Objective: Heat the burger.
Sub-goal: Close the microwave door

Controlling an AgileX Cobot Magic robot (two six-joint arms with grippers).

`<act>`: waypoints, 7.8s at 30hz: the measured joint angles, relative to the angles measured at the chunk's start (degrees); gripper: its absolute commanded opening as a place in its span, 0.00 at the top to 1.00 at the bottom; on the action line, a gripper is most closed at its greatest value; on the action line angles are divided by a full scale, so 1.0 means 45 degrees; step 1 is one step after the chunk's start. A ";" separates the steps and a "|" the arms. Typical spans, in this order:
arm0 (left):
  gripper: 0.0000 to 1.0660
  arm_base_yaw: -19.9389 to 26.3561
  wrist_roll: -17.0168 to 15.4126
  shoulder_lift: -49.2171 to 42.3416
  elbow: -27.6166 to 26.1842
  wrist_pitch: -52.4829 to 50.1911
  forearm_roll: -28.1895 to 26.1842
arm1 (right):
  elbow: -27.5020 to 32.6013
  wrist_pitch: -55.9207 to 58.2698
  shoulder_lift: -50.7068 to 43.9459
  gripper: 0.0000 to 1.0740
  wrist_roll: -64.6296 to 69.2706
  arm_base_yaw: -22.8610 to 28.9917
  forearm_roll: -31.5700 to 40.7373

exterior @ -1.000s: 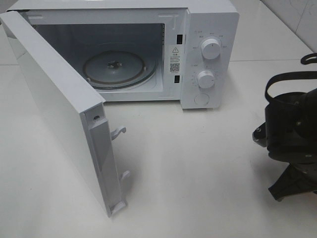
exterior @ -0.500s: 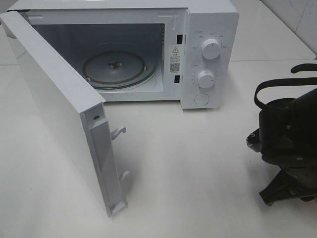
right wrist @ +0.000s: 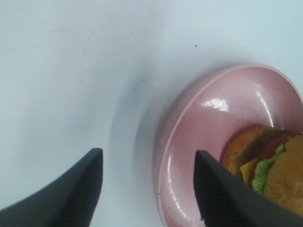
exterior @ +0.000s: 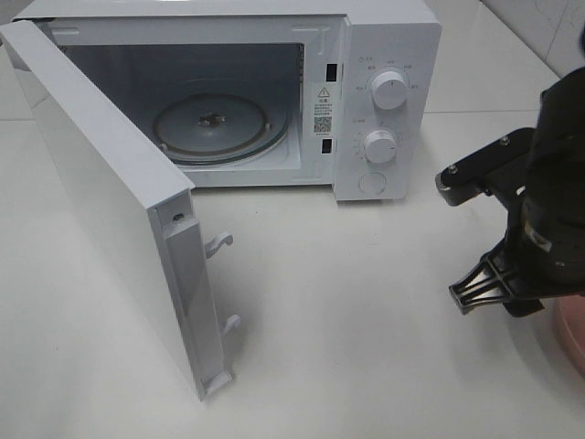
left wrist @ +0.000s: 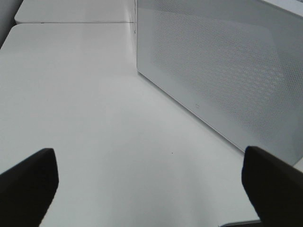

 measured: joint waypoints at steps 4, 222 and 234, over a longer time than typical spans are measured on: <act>0.08 0.0000 0.0000 0.0000 0.0000 0.0000 0.0000 | 0.0000 -0.0751 -0.1884 0.24 -0.1859 0.0000 0.1464; 1.00 0.0000 -0.0178 1.7774 0.2852 -2.1174 0.1502 | 0.2967 0.1350 -1.9022 0.29 -0.8111 -0.6379 0.7016; 1.00 -0.0395 -0.1210 1.9239 0.1541 -2.1123 0.3145 | 0.2967 0.1350 -1.9022 0.29 -0.8111 -0.6379 0.7028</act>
